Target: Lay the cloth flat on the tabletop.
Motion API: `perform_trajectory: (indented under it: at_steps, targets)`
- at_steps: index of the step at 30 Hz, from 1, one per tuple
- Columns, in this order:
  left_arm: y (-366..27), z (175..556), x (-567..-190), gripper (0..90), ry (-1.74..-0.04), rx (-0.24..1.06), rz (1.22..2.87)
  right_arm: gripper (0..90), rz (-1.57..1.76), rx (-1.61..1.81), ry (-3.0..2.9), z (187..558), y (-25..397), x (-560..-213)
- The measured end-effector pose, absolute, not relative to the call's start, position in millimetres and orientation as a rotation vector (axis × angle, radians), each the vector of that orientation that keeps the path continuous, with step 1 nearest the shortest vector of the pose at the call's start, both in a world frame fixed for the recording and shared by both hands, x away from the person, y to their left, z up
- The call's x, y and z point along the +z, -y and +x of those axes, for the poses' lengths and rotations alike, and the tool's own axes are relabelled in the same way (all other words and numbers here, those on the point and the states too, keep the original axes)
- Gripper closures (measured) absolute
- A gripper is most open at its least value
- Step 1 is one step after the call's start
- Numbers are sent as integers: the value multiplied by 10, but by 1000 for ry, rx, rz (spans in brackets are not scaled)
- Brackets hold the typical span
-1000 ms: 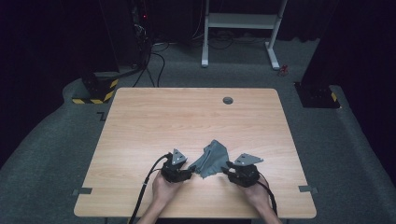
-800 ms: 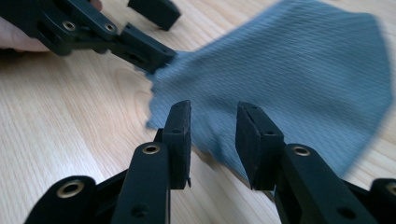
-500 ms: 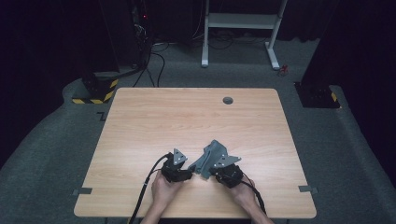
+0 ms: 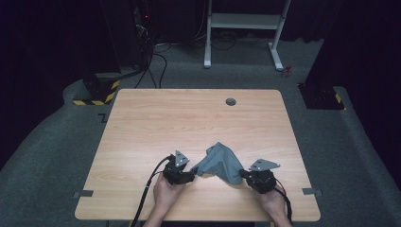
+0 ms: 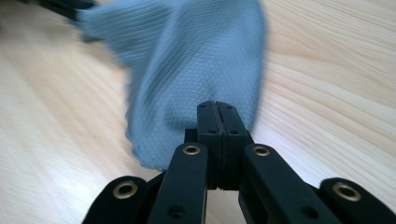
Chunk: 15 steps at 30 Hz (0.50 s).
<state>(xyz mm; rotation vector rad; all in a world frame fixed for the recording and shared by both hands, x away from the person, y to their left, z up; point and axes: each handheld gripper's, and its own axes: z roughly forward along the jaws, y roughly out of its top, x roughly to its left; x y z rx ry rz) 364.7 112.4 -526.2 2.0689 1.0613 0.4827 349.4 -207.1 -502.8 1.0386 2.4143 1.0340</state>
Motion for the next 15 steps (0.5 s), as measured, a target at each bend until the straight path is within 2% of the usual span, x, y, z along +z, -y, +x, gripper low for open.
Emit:
perform_trajectory:
  at_steps: [2, 6, 8, 12, 15]
  targets:
    - [-1124, 3647, -5261, 395, -1063, 483, 2069, 893, 1077, 1016, -2397, 3507, 2149, -5047]
    - [-1124, 3646, -5262, 394, -1063, 485, 2068, 731, 1085, 1063, -2359, 3474, 2145, -5056]
    - [-1125, 3645, -5262, 394, -1063, 485, 2068, 699, 1022, 1107, -2376, 3428, 2060, -5034]
    - [-1124, 3644, -5262, 394, -1064, 485, 2068, 691, 931, 1107, -2445, 3409, 1824, -5037]
    - [-1124, 3642, -5262, 405, -1060, 488, 2066, 754, 945, 1058, -2488, 3480, 1711, -5111]
